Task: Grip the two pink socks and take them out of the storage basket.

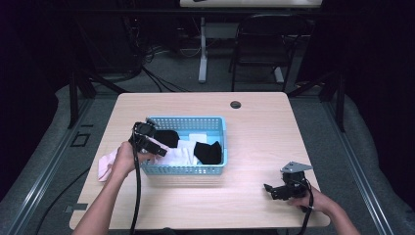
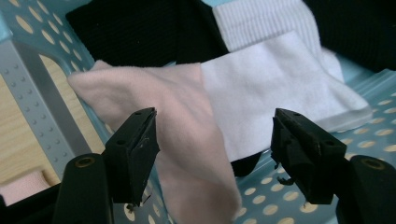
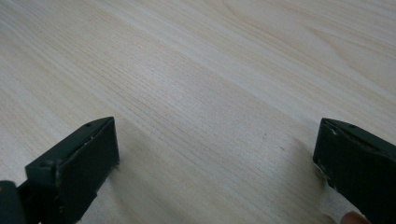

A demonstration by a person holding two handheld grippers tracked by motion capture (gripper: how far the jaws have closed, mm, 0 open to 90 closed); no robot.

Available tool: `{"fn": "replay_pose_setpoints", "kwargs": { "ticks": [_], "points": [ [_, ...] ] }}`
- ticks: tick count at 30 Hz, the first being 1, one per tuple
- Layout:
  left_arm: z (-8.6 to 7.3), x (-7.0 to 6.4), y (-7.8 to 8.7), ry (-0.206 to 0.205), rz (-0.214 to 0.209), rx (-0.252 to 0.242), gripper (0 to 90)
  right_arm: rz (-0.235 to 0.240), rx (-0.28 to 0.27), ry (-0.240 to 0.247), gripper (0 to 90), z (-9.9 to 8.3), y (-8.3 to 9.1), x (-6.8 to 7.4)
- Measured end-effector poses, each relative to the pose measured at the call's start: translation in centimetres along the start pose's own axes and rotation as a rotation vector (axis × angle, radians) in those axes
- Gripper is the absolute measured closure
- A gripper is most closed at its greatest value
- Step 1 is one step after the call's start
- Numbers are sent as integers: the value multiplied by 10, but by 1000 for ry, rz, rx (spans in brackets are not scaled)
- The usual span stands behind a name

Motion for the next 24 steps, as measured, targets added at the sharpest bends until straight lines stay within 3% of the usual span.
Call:
{"fn": "replay_pose_setpoints", "kwargs": {
  "ticks": [11, 18, 24],
  "points": [
    [-4, 4, -8, 17, 17, 24, 491, 1, -2, -1, 0, 0, 0, 0],
    [-3, 3, -9, -1, 17, 30, 692, 1, -2, -1, 0, 0, 0, 0],
    [-1, 3, -7, -10, 16, 0, 840, 1, -2, -1, 0, 0, 0, 0]
  ]
}}
Point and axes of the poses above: each handheld gripper's, and its own axes: y roughly backward along the jaws, z roughly out of its top, x roughly to its left, the point moved 3 cm from there along -y, roughly forward along the jaws, and after that the axes turned 11 degrees about -y, right-handed, at the moved point
